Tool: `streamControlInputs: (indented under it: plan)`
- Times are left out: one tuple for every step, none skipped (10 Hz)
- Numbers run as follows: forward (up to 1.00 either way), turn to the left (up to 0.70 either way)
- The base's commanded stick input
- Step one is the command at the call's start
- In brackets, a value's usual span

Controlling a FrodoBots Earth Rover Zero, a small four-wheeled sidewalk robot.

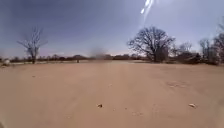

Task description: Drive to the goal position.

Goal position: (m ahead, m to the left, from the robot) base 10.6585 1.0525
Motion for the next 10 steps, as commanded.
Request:
streamControlInputs:
  plan:
    - [1.0, 0.0]
    - [1.0, 0.0]
    - [1.0, 0.0]
    - [1.0, 0.0]
    - [1.0, -0.27]
    - [1.0, -0.27]
    - [1.0, -0.21]
    - [1.0, -0.08]
    - [1.0, 0.0]
    - [1.0, 0.0]
